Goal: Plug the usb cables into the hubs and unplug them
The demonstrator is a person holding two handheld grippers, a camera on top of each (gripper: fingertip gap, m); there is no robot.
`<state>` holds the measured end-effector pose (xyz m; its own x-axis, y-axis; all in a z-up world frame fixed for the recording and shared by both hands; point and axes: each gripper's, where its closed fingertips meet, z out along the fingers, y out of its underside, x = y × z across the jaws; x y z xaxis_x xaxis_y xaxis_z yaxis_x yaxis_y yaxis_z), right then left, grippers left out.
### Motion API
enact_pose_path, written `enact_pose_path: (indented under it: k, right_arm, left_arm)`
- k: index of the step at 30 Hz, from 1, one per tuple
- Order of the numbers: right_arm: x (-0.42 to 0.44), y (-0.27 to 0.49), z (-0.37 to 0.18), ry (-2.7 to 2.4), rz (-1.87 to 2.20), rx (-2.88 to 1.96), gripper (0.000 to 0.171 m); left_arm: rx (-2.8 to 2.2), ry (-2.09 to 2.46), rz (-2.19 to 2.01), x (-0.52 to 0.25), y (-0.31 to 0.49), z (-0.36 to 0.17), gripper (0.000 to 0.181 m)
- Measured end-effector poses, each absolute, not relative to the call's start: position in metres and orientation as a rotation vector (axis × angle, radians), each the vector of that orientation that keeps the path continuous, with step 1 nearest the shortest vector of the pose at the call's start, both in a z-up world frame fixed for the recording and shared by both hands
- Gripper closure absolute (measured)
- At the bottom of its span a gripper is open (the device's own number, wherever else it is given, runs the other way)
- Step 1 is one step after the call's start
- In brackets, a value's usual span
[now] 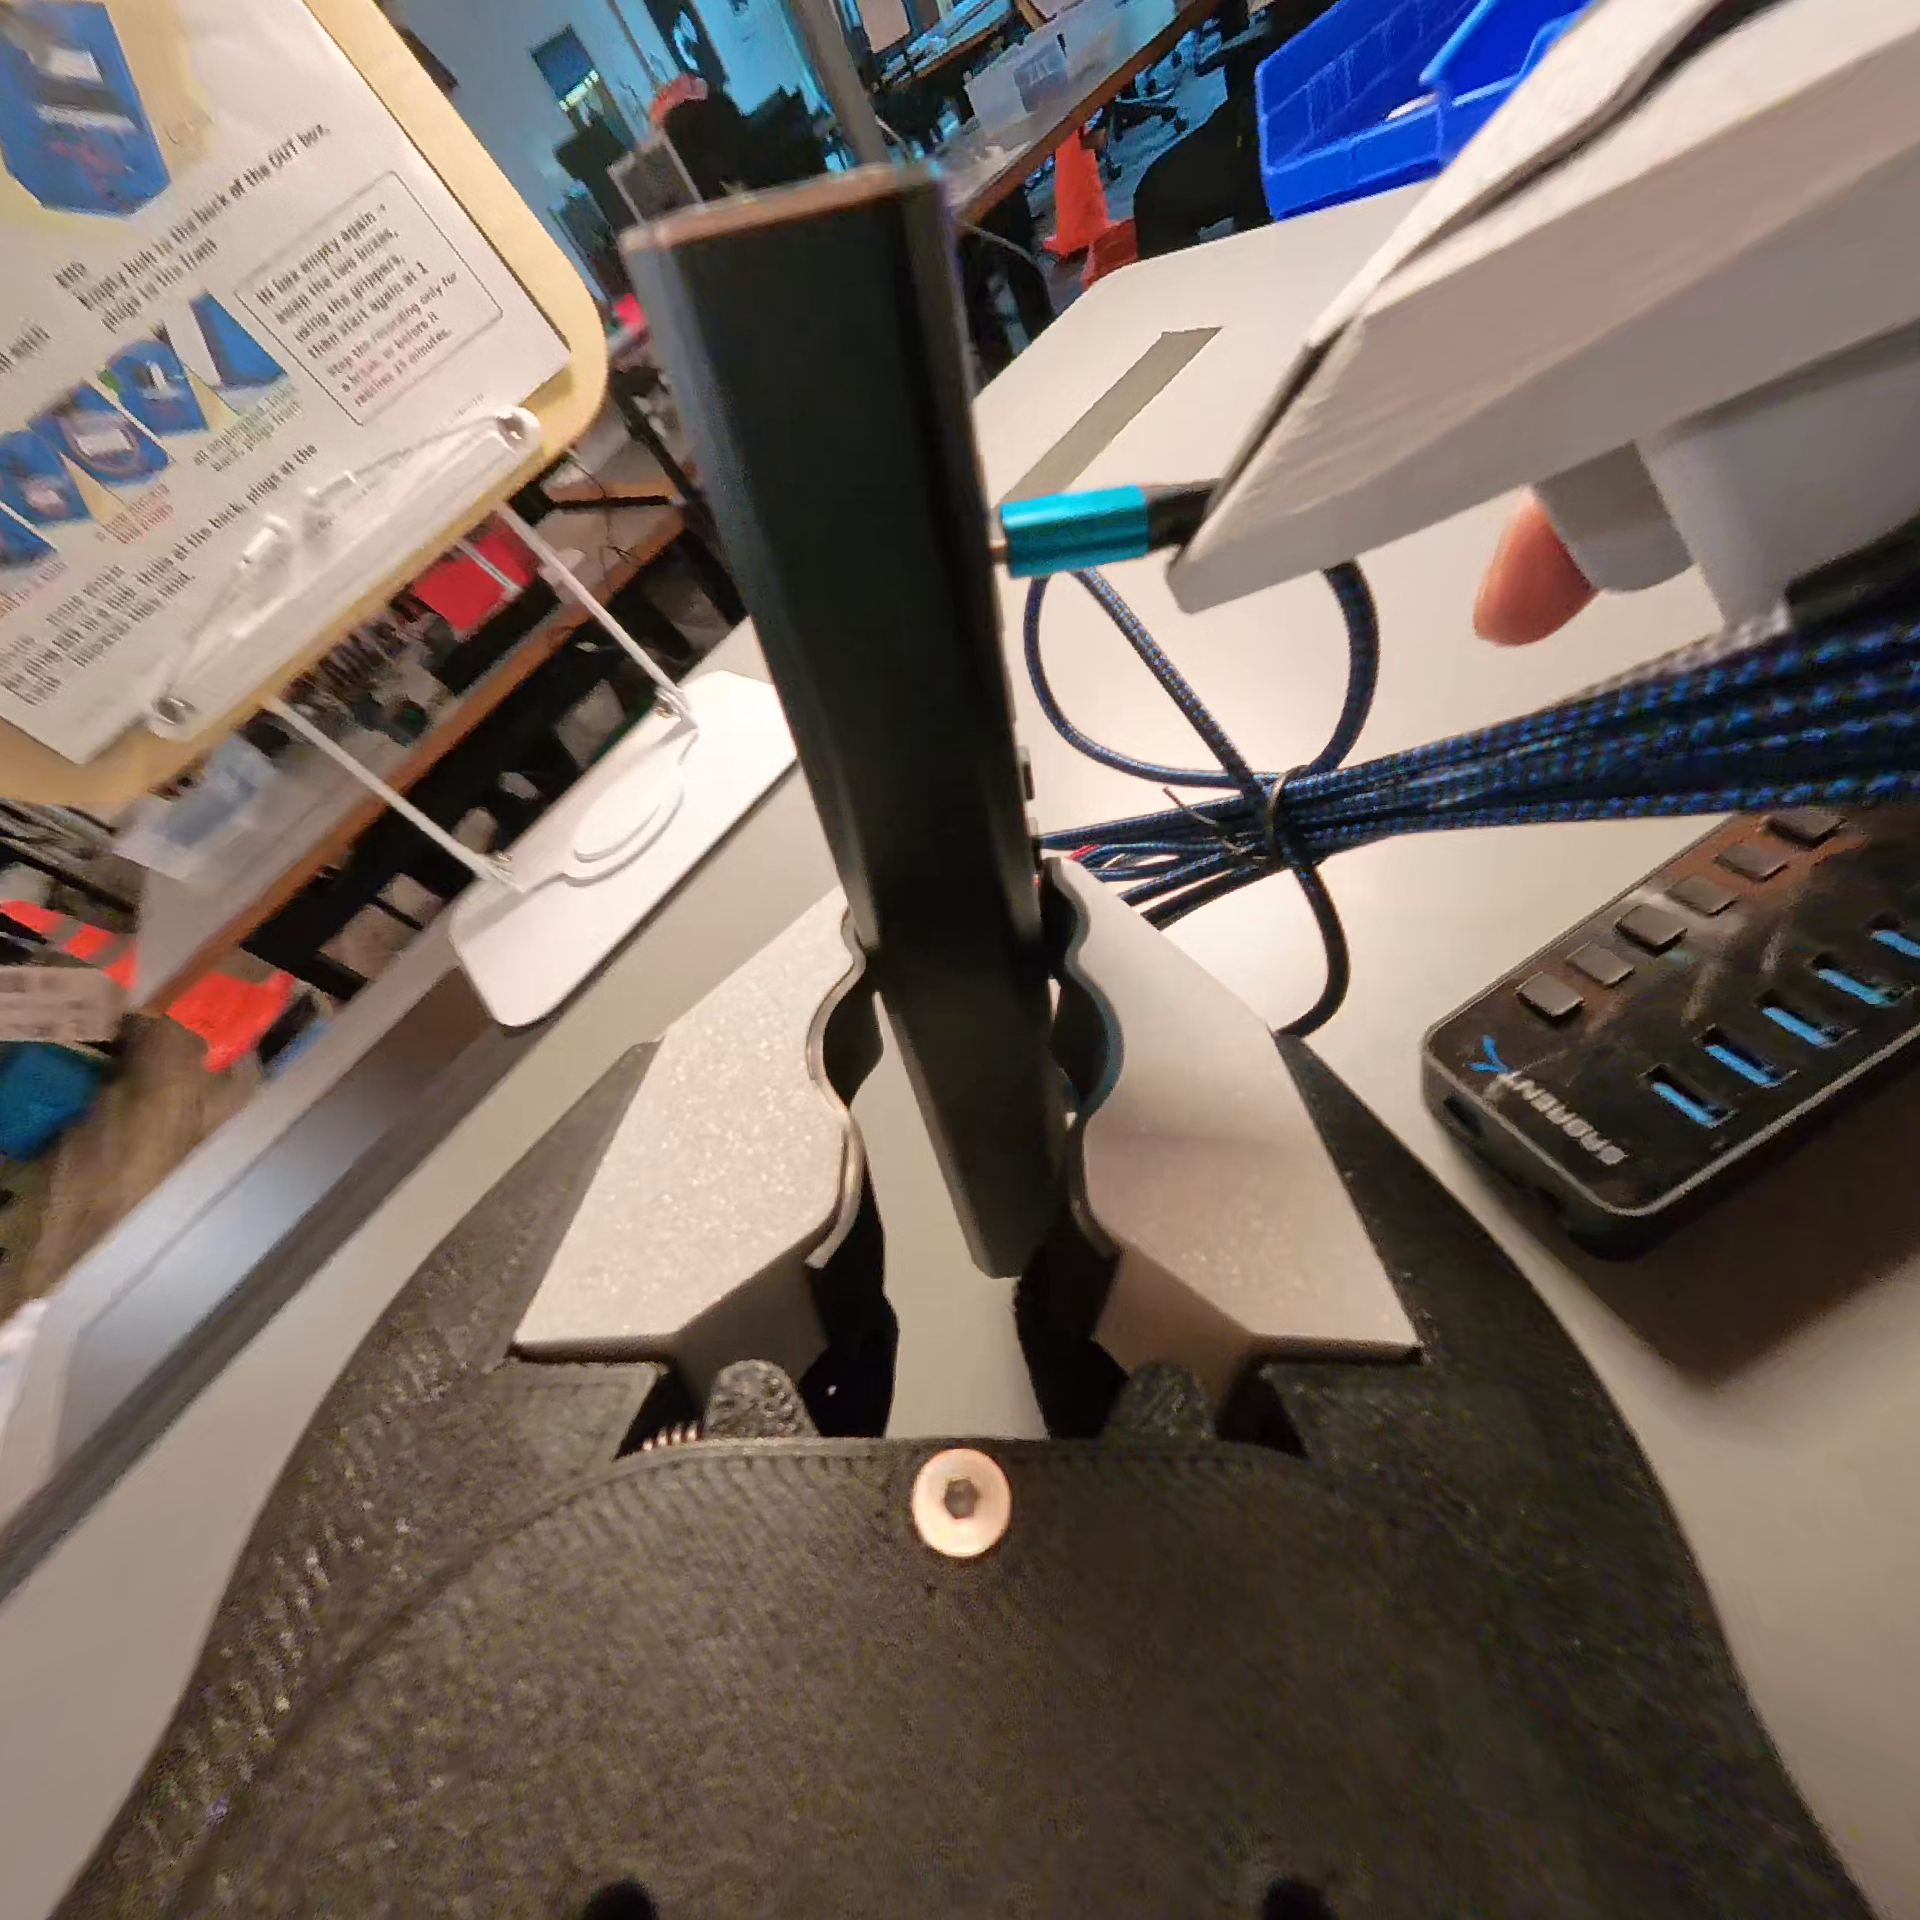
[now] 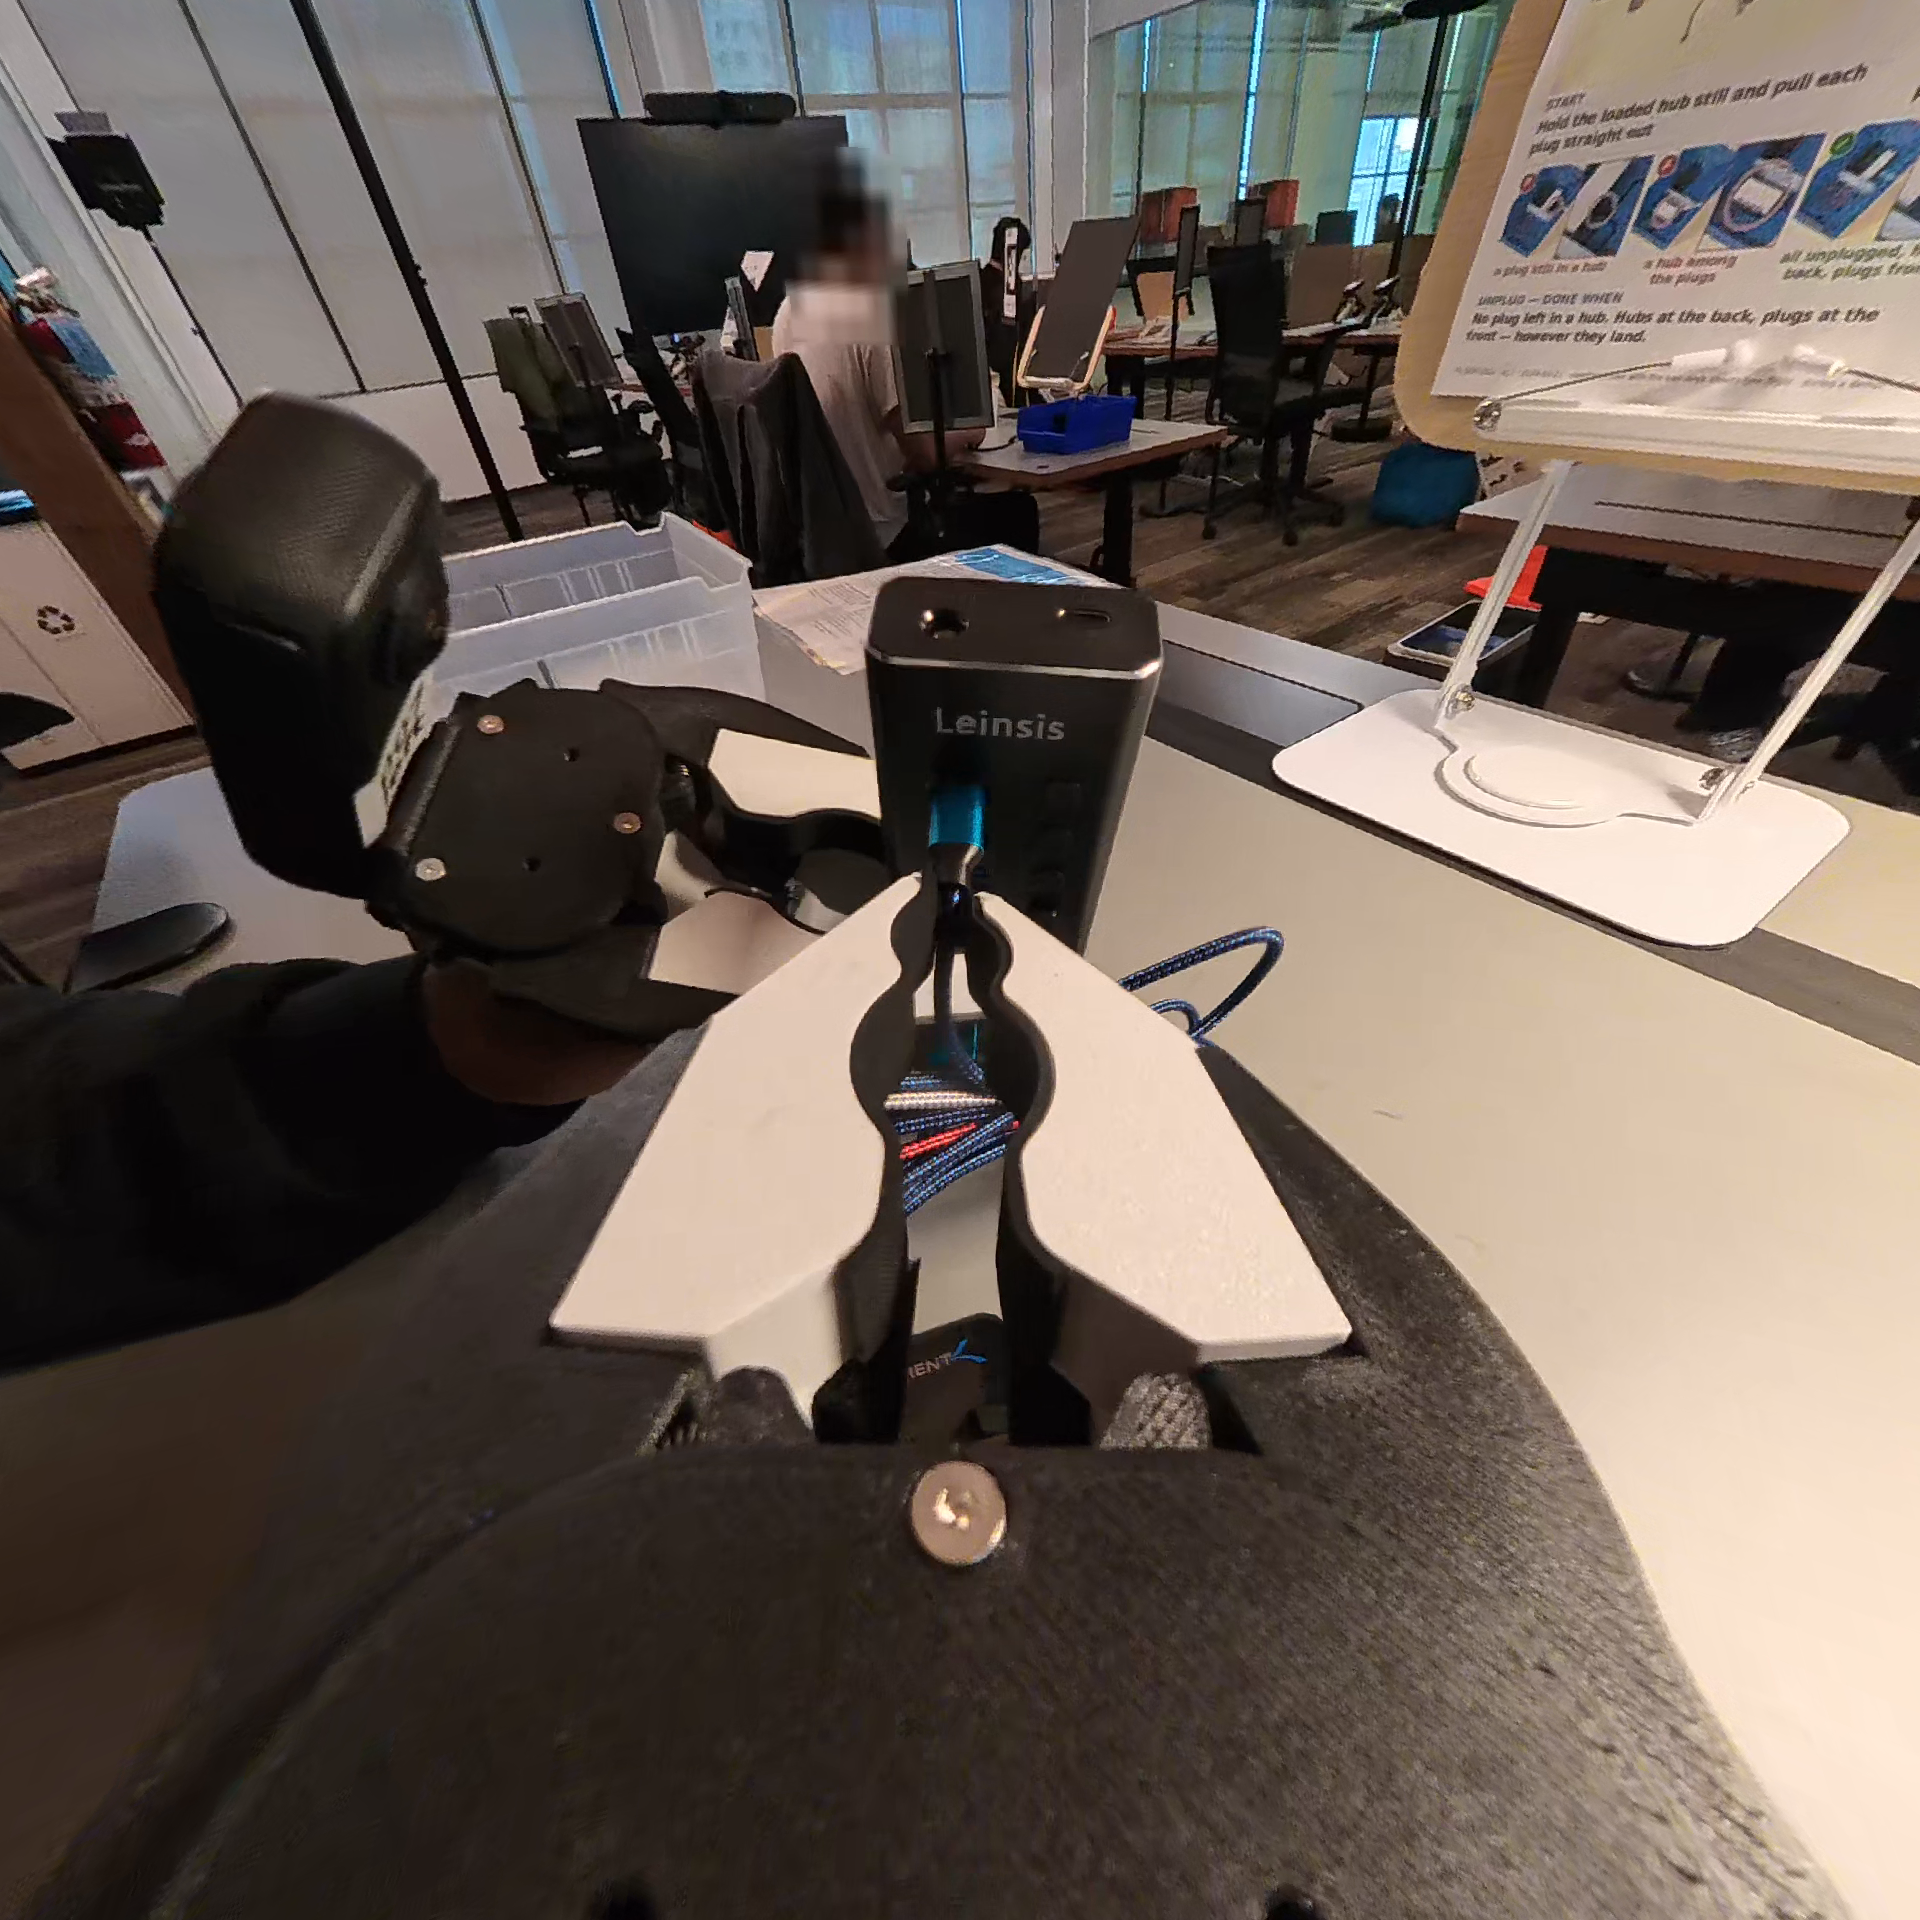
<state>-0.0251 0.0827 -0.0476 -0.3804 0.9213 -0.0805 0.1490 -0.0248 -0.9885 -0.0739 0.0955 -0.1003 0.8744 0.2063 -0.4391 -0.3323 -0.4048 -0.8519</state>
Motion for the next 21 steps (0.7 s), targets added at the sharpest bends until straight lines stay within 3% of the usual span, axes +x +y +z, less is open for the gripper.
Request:
enact_pose_path:
  k: [21]
  right_arm:
    - [-0.0212,0.0831,-0.0463,-1.647,1.399,-1.082,0.171]
  left_arm:
    - [-1.853,0.289,0.928,-0.0769,0.0943,-0.0918,0.146]
